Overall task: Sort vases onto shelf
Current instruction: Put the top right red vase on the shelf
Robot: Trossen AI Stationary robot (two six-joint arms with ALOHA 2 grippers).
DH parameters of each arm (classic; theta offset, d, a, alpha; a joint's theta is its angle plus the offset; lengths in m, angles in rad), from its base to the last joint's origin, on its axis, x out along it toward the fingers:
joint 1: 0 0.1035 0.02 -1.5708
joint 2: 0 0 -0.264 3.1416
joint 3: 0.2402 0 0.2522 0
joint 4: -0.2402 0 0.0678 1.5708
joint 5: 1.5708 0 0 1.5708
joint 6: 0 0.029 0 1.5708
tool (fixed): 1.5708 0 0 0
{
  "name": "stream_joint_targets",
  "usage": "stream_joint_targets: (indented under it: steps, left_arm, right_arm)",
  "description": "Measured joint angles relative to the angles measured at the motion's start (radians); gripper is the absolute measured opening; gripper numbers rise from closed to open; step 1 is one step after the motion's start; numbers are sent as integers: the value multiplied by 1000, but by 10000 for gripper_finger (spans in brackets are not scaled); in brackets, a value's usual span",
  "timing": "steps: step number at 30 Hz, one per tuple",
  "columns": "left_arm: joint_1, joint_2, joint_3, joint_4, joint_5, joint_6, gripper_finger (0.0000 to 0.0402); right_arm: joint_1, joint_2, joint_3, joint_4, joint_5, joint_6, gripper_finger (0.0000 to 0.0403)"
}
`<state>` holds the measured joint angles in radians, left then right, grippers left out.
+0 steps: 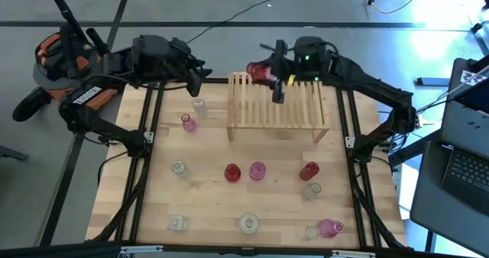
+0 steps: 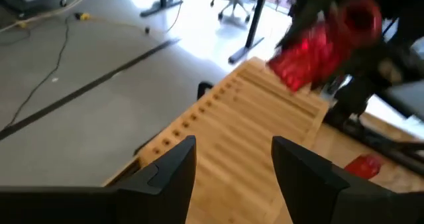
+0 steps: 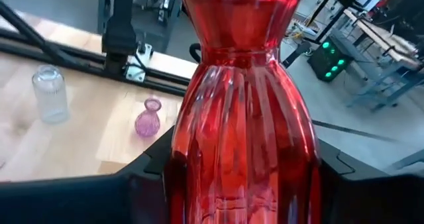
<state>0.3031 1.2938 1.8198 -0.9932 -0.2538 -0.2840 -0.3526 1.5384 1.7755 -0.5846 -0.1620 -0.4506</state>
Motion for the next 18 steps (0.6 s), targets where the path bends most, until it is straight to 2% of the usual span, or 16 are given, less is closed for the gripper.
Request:
stream_joint_targets:
  steps: [5, 11, 15, 18]
  left_arm:
    - [-5, 2, -29, -38, -19, -2, 190]
    - [-18, 3, -95, -39, -18, -21, 190]
    - [-18, 4, -130, -30, -19, -26, 190]
    - [-18, 3, -148, 9, -19, -25, 190]
  right_arm:
    - [-98, -100, -194, 149, -80, 86, 184]
    - [-194, -335, -636, 642, -109, 299, 184]
    - [-235, -501, -914, 858, -15, 412, 184]
    - [-239, -615, -1052, 900, 124, 440, 184]
